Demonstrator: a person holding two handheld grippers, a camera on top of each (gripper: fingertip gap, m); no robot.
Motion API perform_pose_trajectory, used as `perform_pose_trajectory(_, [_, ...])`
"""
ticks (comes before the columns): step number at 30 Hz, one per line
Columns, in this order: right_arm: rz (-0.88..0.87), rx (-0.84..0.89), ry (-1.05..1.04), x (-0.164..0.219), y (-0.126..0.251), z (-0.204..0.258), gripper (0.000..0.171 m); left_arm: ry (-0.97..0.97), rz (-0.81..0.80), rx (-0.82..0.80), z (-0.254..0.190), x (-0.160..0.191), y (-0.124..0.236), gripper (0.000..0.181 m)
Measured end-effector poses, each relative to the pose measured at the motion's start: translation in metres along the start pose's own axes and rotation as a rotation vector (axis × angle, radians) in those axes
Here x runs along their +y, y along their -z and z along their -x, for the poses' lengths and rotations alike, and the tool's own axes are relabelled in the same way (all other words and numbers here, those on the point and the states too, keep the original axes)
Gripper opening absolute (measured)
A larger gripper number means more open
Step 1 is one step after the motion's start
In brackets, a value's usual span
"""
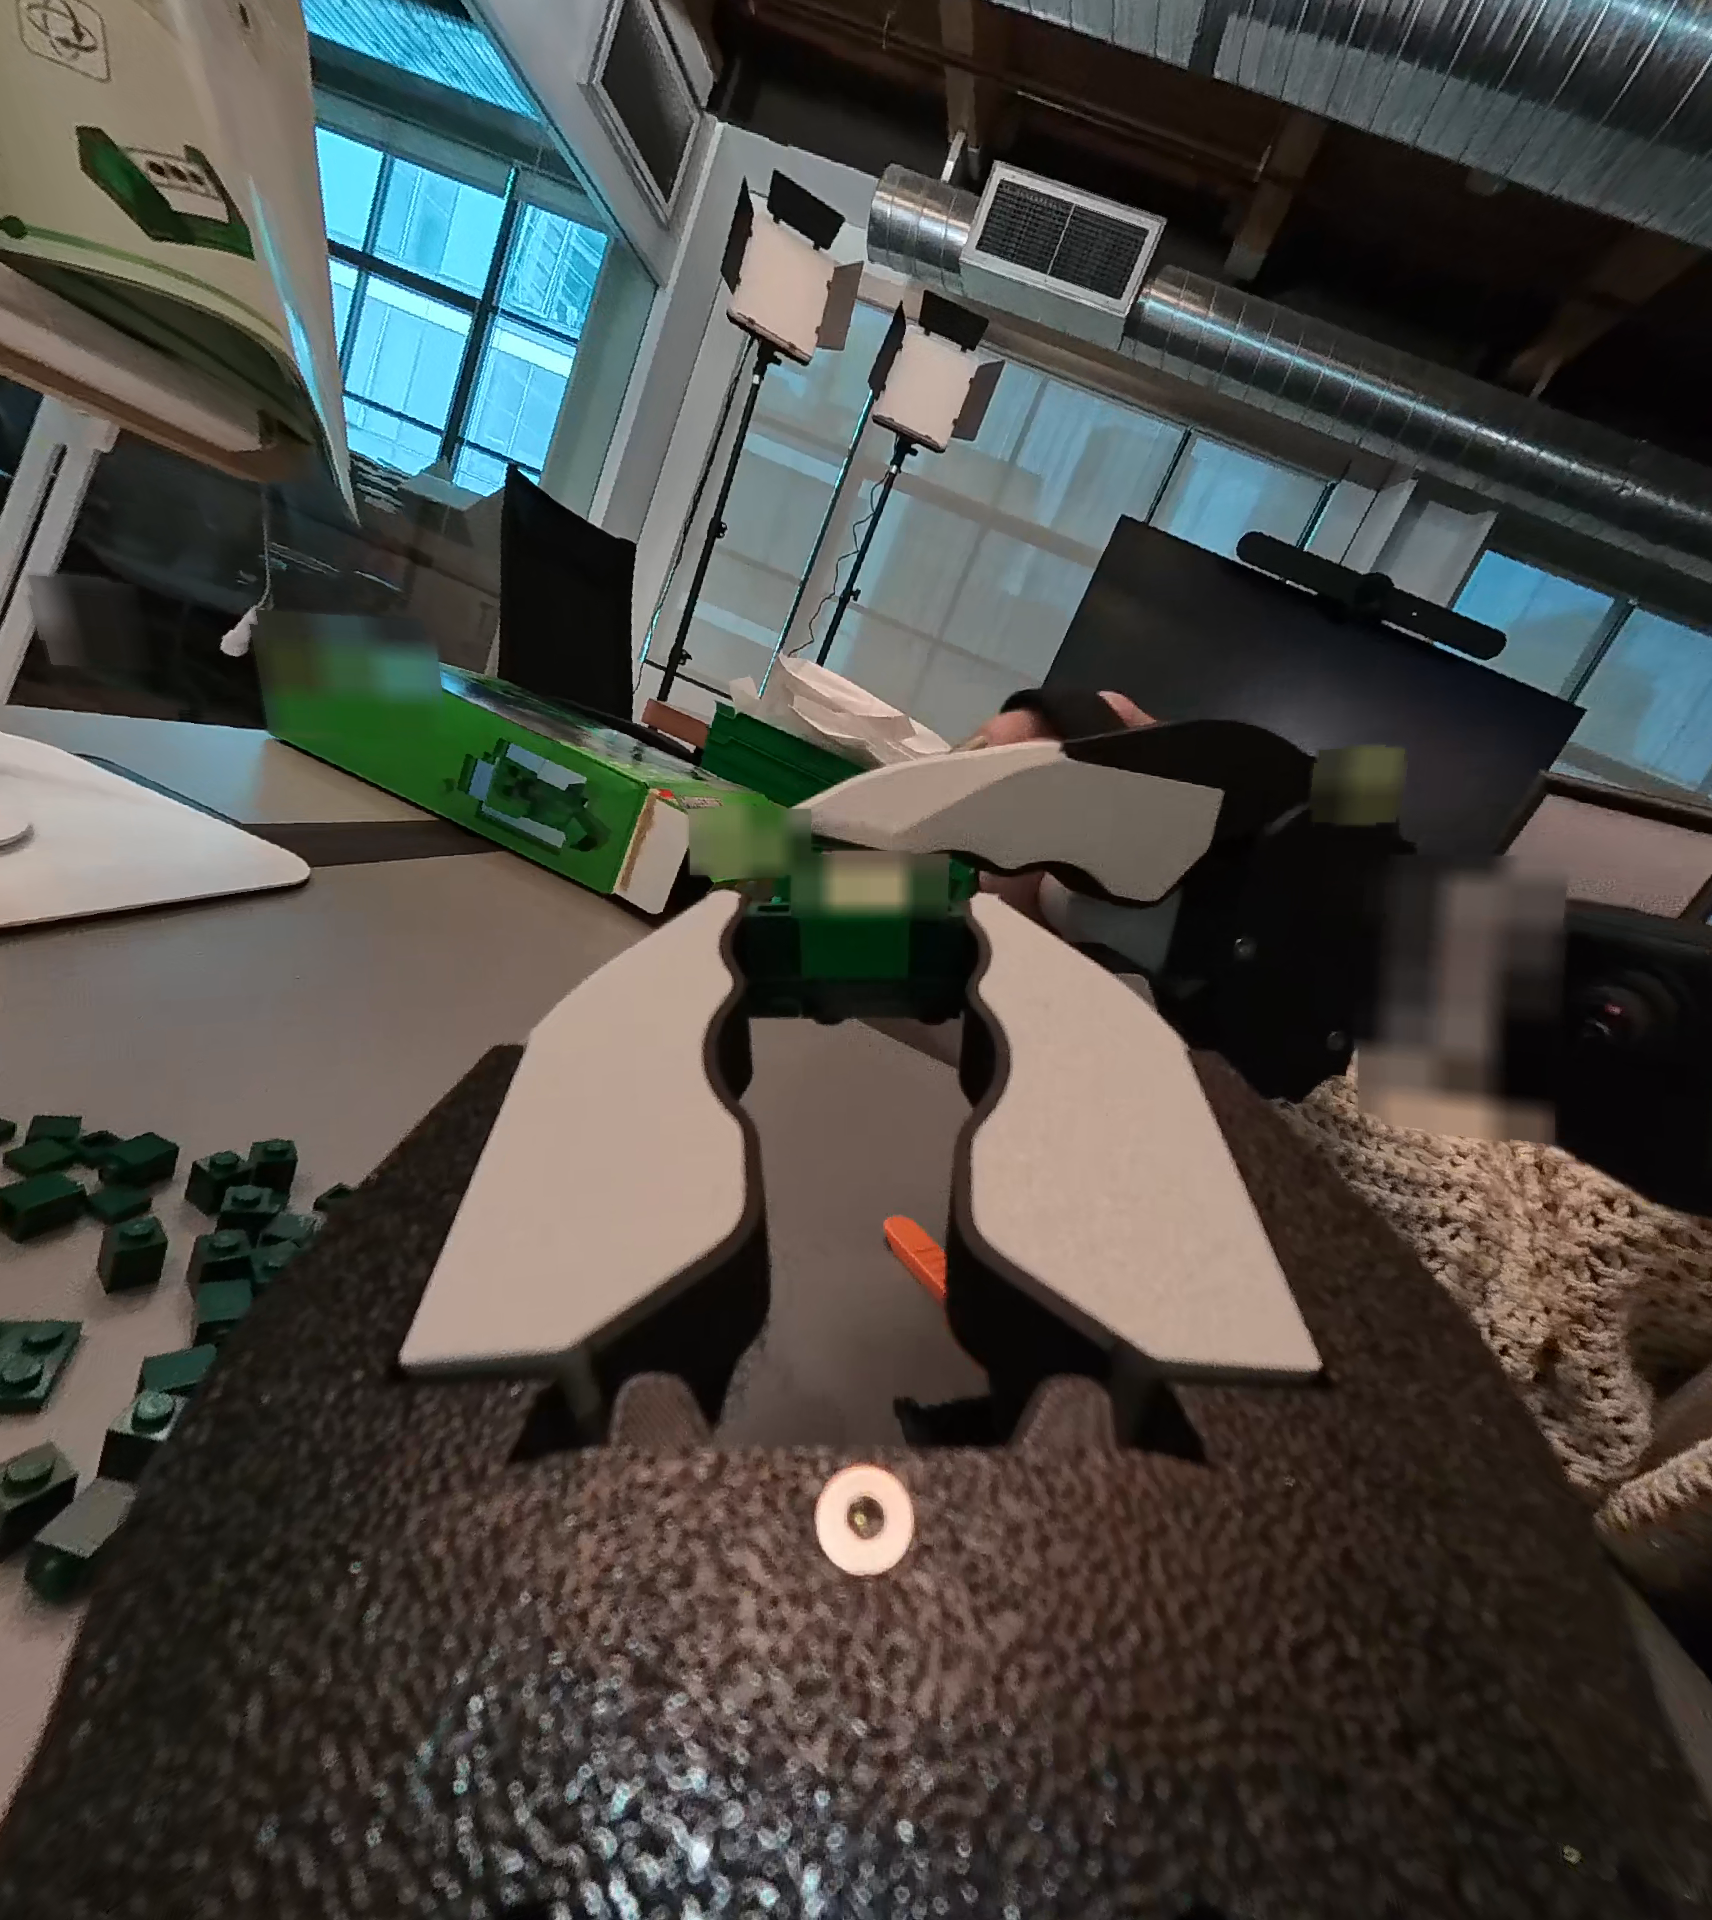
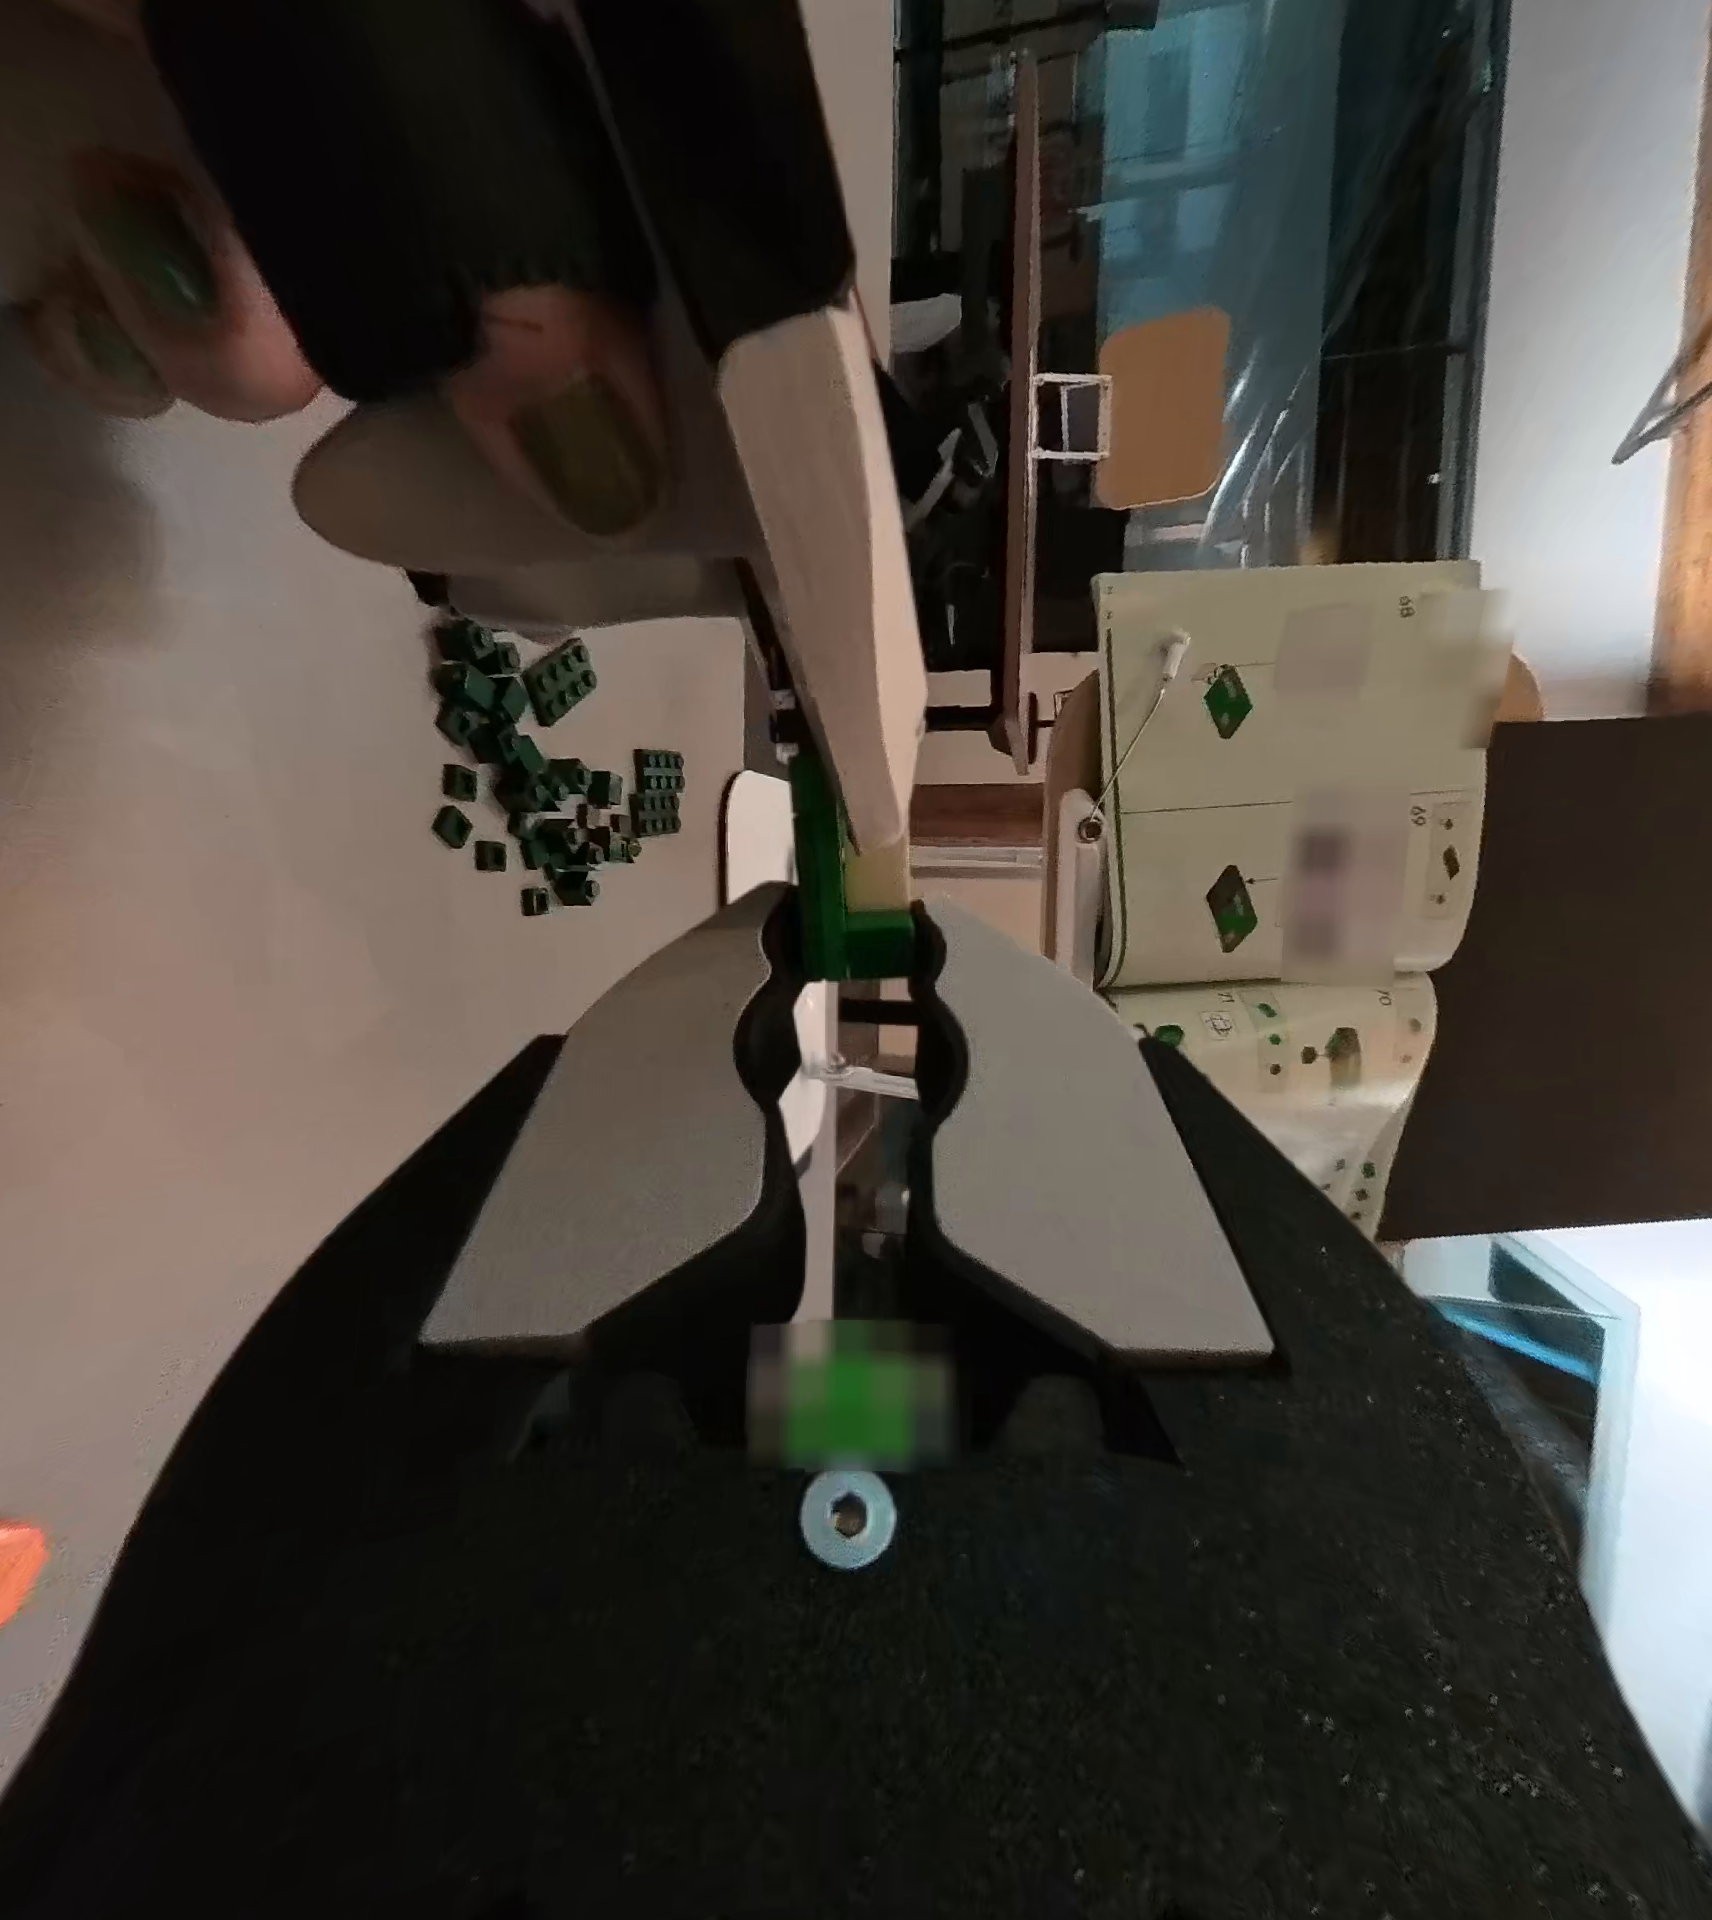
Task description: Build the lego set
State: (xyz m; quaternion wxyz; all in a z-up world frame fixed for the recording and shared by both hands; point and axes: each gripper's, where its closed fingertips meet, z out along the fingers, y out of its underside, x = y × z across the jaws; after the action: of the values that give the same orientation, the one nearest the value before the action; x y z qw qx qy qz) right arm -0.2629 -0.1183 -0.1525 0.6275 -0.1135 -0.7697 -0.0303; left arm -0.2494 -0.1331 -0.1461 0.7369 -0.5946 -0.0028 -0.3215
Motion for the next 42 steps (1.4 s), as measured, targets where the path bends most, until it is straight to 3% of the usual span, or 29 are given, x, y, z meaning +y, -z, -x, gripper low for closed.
perform_pose_trajectory(4, [-0.032, 0.023, 0.034, -0.003, 0.005, -0.005, 0.018, -0.019, -0.009, 0.049, -0.007, -0.002, 0.000, 0.038])
perform_pose_trajectory(10, [-0.032, 0.038, 0.113, -0.001, 0.007, -0.004, 0.017, -0.080, 0.152, -0.020, 0.001, 0.016, -0.005, 0.073])
perform_pose_trajectory(14, [-0.027, 0.033, 0.199, 0.005, 0.006, 0.000, 0.017, -0.092, 0.146, -0.010, -0.001, 0.014, -0.003, 0.059])
perform_pose_trajectory(21, [-0.052, 0.013, 0.281, 0.012, 0.007, 0.007, 0.018, -0.072, 0.233, -0.003, 0.003, 0.023, -0.002, 0.062])
perform_pose_trajectory(25, [-0.076, 0.007, 0.282, 0.008, 0.010, 0.008, 0.017, -0.076, 0.268, 0.028, -0.001, 0.028, -0.003, 0.050])
perform_pose_trajectory(42, [-0.073, 0.022, 0.271, 0.011, 0.010, 0.008, 0.018, -0.056, 0.235, 0.043, -0.002, 0.023, -0.001, 0.051])
